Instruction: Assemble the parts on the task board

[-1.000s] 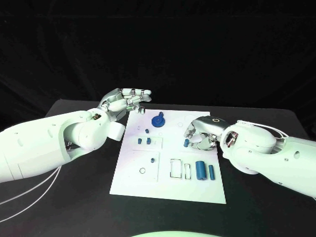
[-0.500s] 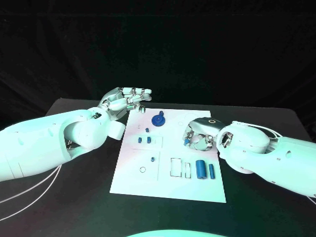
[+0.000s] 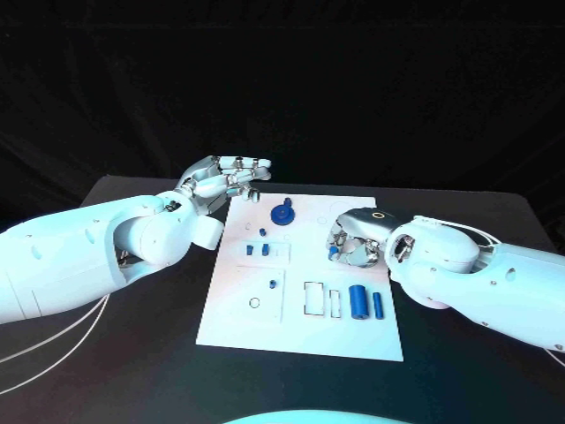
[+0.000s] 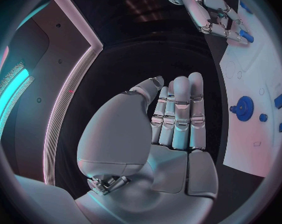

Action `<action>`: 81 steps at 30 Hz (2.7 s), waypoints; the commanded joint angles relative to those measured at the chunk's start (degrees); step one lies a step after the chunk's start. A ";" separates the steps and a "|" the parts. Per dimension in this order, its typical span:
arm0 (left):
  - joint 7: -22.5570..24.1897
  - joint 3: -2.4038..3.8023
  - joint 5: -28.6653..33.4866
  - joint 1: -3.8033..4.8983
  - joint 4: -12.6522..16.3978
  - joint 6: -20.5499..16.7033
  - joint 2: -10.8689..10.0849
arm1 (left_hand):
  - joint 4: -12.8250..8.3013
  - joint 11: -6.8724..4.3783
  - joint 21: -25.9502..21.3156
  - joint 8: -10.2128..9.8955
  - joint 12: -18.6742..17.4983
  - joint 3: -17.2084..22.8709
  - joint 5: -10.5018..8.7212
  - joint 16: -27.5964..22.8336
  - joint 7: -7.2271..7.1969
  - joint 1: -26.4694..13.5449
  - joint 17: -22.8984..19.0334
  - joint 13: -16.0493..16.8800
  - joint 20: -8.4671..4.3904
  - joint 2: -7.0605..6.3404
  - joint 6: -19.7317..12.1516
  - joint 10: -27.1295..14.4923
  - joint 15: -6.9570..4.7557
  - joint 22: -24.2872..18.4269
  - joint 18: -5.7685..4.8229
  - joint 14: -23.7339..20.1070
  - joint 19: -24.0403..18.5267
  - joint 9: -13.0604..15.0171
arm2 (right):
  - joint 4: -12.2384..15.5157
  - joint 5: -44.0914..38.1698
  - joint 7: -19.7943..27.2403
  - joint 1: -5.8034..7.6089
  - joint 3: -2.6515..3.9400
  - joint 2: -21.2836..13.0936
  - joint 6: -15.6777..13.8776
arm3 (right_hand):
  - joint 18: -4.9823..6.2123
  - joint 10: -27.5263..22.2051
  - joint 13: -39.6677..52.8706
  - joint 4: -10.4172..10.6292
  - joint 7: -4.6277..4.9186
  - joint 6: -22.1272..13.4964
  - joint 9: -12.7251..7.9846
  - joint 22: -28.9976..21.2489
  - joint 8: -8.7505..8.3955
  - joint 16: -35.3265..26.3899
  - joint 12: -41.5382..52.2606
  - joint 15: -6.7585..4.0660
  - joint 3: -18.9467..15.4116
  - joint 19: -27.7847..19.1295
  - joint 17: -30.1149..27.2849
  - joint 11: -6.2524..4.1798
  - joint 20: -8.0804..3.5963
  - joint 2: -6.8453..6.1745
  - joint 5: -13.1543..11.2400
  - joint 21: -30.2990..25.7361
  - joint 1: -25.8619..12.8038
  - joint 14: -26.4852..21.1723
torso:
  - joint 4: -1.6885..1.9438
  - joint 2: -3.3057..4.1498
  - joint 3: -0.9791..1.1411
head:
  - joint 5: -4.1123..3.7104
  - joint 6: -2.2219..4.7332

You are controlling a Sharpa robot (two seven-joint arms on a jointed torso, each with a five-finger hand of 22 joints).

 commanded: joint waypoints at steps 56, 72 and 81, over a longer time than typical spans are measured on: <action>-0.20 -0.01 -0.37 0.02 -0.67 1.62 1.01 | -0.17 -0.13 -0.30 0.03 0.37 -0.10 -0.22 0.11 0.07 0.26 -0.13 0.08 -0.07 0.06 -0.52 -0.54 0.21 -0.09 0.50 -0.30 0.33 -0.12 | 5.20 2.99 3.02 -7.14 -0.20 10.28 -8.09 | -0.65 0.69 0.18 -0.13 -0.14 0.59 1.78 8.59 0.52 1.07 -0.72 -0.44 -0.10 1.35 0.70 0.16 -0.38 0.65 0.85 0.36 -0.63 1.32 | 0.02 0.02 -0.04 | 3.33 -1.64; -0.26 -0.01 -0.37 0.02 -0.66 1.63 1.00 | -0.18 -0.12 -0.33 0.04 0.40 -0.11 -0.21 0.10 0.07 0.23 -0.16 0.08 -0.06 0.11 -0.53 -0.56 0.22 -0.11 0.50 -0.32 0.32 -0.12 | 4.24 3.26 2.43 -7.69 -0.28 10.88 -6.20 | -0.67 0.70 0.18 -0.18 -0.11 0.57 1.81 8.65 0.51 1.18 -0.77 -0.43 -0.06 1.38 0.81 0.16 -0.37 0.70 0.93 0.43 -0.59 1.32 | -0.06 -0.01 -0.05 | 3.71 -1.98; -0.30 -0.01 -0.37 0.02 -0.64 1.68 0.99 | -0.18 -0.12 -0.33 0.04 0.40 -0.11 -0.21 0.10 0.07 0.23 -0.16 0.08 -0.06 0.11 -0.53 -0.56 0.22 -0.11 0.50 -0.32 0.32 -0.12 | 3.54 2.49 1.67 -7.77 -0.35 11.13 -4.88 | -0.66 0.72 0.20 -0.25 -0.09 0.56 1.85 8.63 0.50 1.18 -0.80 -0.42 -0.03 1.36 0.81 0.17 -0.36 0.71 0.98 0.39 -0.54 1.31 | 0.02 0.00 -0.05 | 3.64 -2.11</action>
